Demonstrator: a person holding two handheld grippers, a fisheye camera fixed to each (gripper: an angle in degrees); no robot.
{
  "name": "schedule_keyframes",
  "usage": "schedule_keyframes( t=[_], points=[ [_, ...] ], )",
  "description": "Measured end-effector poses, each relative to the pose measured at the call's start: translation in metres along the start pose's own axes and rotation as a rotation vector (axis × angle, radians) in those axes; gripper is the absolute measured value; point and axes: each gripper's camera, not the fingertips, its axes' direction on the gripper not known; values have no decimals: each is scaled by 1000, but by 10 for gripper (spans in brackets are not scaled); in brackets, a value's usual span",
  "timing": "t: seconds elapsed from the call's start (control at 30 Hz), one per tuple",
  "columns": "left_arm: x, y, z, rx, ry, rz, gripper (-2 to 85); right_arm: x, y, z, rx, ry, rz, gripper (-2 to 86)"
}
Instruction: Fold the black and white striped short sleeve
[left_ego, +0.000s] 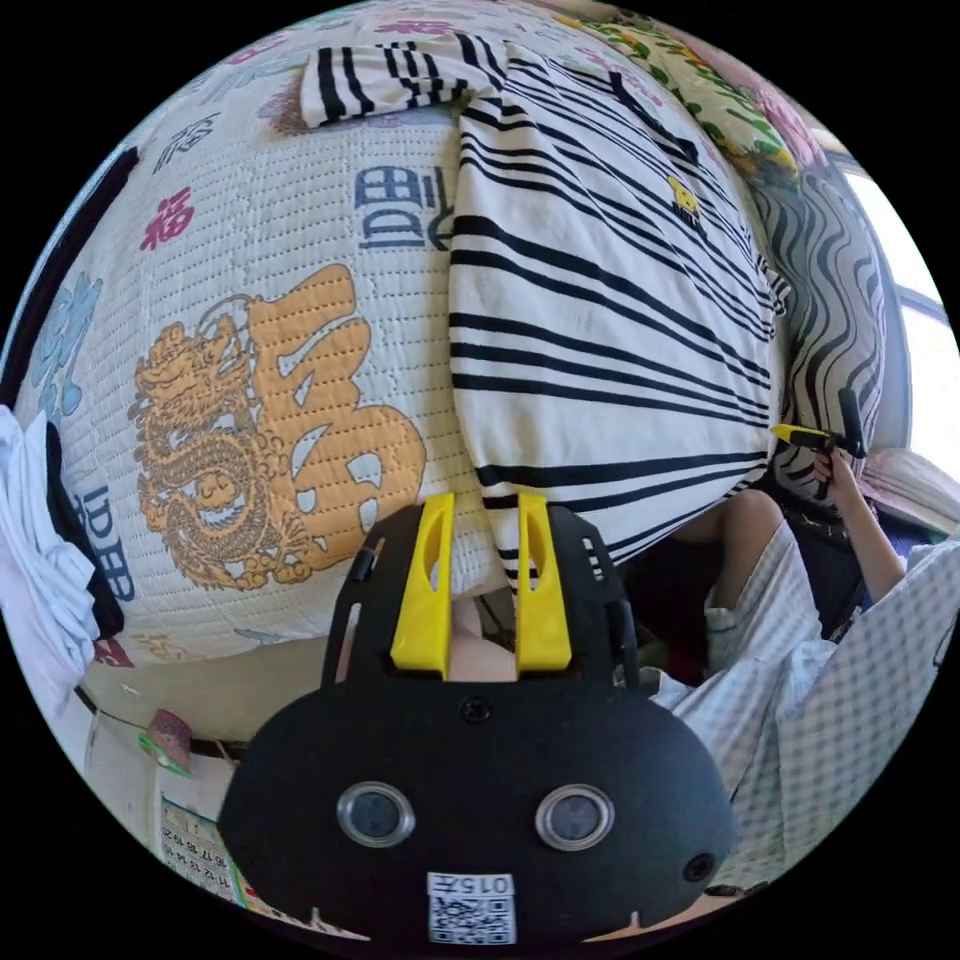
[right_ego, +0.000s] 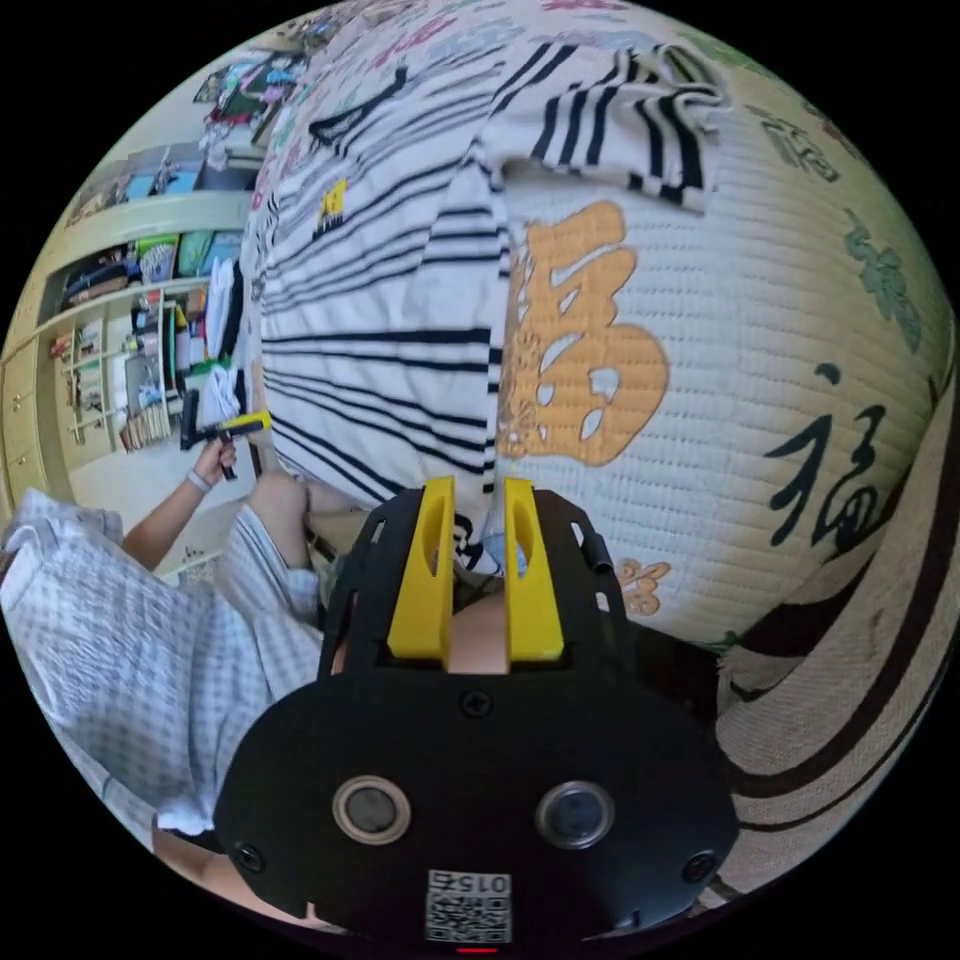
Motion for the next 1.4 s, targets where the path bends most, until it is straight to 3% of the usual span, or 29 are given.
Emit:
schedule_keyframes(
  t=[0.1, 0.2, 0.43, 0.6, 0.67, 0.73, 0.97, 1.1, 1.23, 1.4],
  points=[
    [11, 15, 1, 33, -56, 40, 91, -17, 14, 24, -67, 50, -48, 93],
    [6, 37, -1, 88, -30, 65, 95, -24, 28, 23, 27, 86, -49, 89],
    [-12, 120, 11, 116, 184, 72, 148, -37, 84, 12, 107, -92, -3, 110],
    [-1, 149, 54, 98, 76, 54, 109, -58, 81, 25, 100, -14, 10, 107],
    [3, 157, 61, 87, -2, 14, 48, -59, 78, 23, 99, 13, 85, 75],
    [8, 165, 73, 55, 64, 53, 4, -63, 83, 18, 96, 20, 102, 50],
    [20, 238, 85, 34, -126, 128, -8, -83, 133, -16, 189, -14, 66, 2],
    [3, 265, 94, 55, -100, 100, -6, -85, 144, -27, 198, -25, 67, 2],
    [7, 284, 85, 179, -31, 94, 15, -94, 152, -42, 208, 8, 32, 13],
    [74, 262, 61, 323, -8, 230, 59, -104, 181, -103, 427, 96, -12, 25]
  ],
)
